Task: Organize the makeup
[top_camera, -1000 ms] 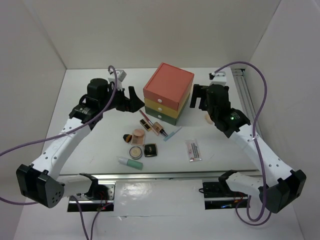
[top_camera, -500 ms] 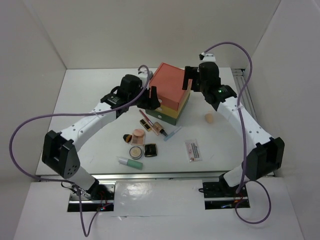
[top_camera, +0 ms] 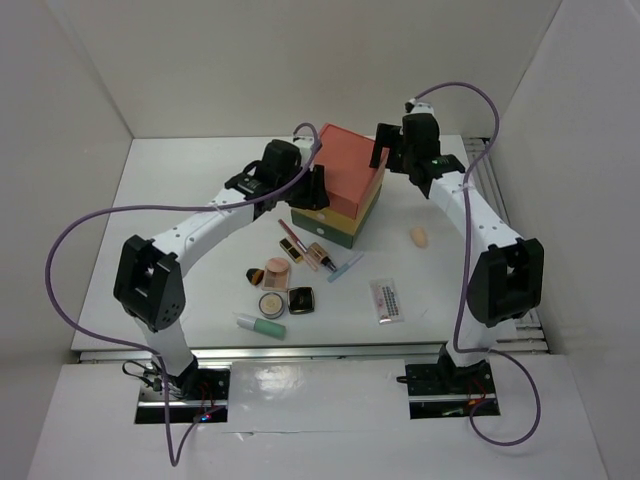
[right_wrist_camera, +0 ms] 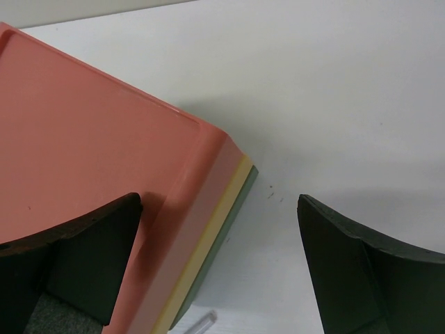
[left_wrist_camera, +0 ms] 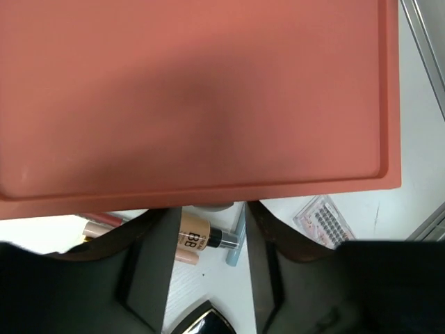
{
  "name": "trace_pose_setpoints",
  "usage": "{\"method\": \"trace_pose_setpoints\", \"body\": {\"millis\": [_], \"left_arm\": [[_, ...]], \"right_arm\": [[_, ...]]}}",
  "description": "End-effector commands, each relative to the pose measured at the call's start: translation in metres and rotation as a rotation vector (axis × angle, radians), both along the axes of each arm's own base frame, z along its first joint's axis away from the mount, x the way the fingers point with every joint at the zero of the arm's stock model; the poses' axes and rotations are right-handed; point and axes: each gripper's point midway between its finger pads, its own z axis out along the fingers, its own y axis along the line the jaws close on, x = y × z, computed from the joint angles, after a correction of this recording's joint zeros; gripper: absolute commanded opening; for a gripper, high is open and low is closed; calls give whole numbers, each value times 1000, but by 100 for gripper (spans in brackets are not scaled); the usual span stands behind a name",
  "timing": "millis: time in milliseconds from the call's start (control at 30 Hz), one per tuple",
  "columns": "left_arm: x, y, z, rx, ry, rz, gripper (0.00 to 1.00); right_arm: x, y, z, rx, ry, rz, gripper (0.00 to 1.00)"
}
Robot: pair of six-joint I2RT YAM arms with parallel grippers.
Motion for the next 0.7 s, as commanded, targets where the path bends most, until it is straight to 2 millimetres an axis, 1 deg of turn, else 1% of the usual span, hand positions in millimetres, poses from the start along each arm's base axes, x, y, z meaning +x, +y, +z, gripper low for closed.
{"method": "trace_pose_setpoints", "body": {"millis": [0, 67, 100, 133, 167, 200, 233, 267, 300, 367, 400, 467, 533, 600, 633, 667], "left_arm": [[17, -11, 22, -40, -57, 12, 52], [22, -15, 15, -35, -47, 12, 45], [27, -17, 20, -41, -58, 12, 41], [29, -21, 13, -38, -44, 4, 34], [32, -22, 12, -39, -45, 4, 30], [35, -24, 18, -42, -50, 4, 24], [36, -24, 16, -32, -50, -2, 19], [38, -26, 16, -30, -47, -2, 1], [43, -28, 21, -38, -60, -2, 0], [42, -27, 22, -28, -62, -9, 0], [41, -27, 28, -27, -76, -13, 0], [40, -20, 30, -15, -85, 10, 0], [34, -14, 34, -5, -97, 13, 0], [27, -7, 34, 5, -94, 23, 0], [21, -4, 25, 17, -74, 22, 0], [14, 1, 34, 9, -87, 23, 0]], "right_arm": [[17, 7, 26, 59, -82, 21, 100], [21, 10, 17, 62, -69, 33, 100], [22, 5, 17, 62, -69, 24, 100], [24, 8, 15, 66, -65, 32, 99], [28, 8, 10, 64, -59, 32, 99], [29, 9, 14, 66, -68, 32, 99], [33, 10, 12, 66, -66, 32, 97], [33, 5, 10, 63, -56, 23, 96], [36, 5, 7, 62, -52, 23, 96], [39, 6, 4, 70, -45, 18, 96], [40, 4, -5, 60, -24, 6, 95], [42, 5, -7, 60, -22, 6, 95], [43, 3, -7, 55, -24, -3, 94], [44, -3, -6, 45, -28, -41, 90], [44, -5, -6, 47, -29, -56, 90], [45, -6, -6, 52, -30, -71, 88]]}}
